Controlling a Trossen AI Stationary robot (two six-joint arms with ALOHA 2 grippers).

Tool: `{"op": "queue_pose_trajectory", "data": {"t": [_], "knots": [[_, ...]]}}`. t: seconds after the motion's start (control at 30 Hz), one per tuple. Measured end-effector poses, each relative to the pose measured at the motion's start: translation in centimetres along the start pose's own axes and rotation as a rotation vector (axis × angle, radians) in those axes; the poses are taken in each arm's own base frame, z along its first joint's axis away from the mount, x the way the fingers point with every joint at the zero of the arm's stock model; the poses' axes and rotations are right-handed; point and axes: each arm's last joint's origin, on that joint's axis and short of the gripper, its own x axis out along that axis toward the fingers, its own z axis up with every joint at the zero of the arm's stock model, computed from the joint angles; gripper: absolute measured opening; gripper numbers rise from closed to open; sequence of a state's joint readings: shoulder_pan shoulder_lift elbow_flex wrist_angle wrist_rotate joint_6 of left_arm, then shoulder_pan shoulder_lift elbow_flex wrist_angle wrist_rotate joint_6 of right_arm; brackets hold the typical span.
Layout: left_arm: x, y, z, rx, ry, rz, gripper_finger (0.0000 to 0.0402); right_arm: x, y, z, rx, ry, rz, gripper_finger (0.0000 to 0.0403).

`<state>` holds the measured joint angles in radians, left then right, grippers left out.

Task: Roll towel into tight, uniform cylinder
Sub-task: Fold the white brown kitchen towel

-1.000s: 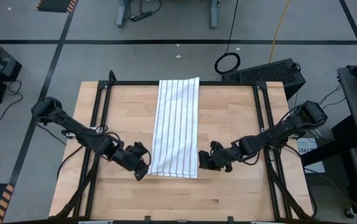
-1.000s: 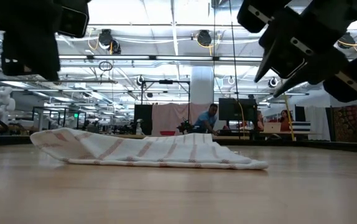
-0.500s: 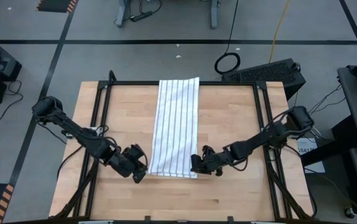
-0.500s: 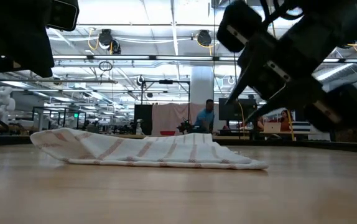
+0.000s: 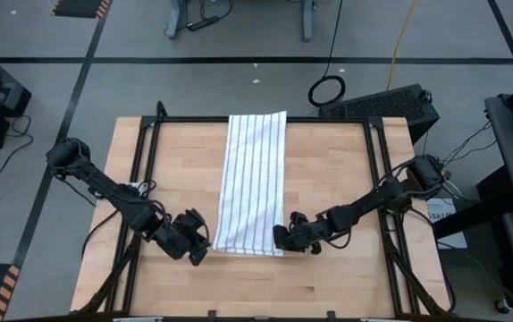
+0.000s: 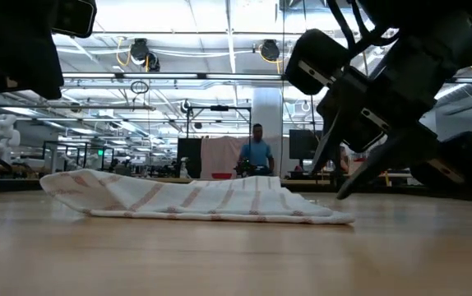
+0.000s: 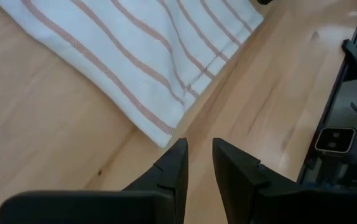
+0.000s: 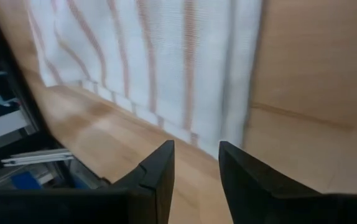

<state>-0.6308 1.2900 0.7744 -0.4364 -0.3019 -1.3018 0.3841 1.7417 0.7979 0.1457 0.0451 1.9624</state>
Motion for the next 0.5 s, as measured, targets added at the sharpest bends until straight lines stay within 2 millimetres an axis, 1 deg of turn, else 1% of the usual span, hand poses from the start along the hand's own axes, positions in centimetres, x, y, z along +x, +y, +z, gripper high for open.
{"op": "queue_pose_trajectory", "data": {"t": [0.17,0.3,0.5], "knots": [[0.00,0.04,0.04,0.004,-0.014,0.007,0.0080,-0.01,-0.10,-0.32,0.007,0.003,0.003,0.0116],[-0.01,0.13,0.04,0.010,-0.021,0.017,0.0080,0.51,-0.50,-0.17,0.007,-0.012,-0.014,0.0116],[-0.01,0.26,0.01,0.014,-0.018,0.031,0.0080,0.62,0.11,-0.31,0.006,-0.027,0.010,0.0116]]}}
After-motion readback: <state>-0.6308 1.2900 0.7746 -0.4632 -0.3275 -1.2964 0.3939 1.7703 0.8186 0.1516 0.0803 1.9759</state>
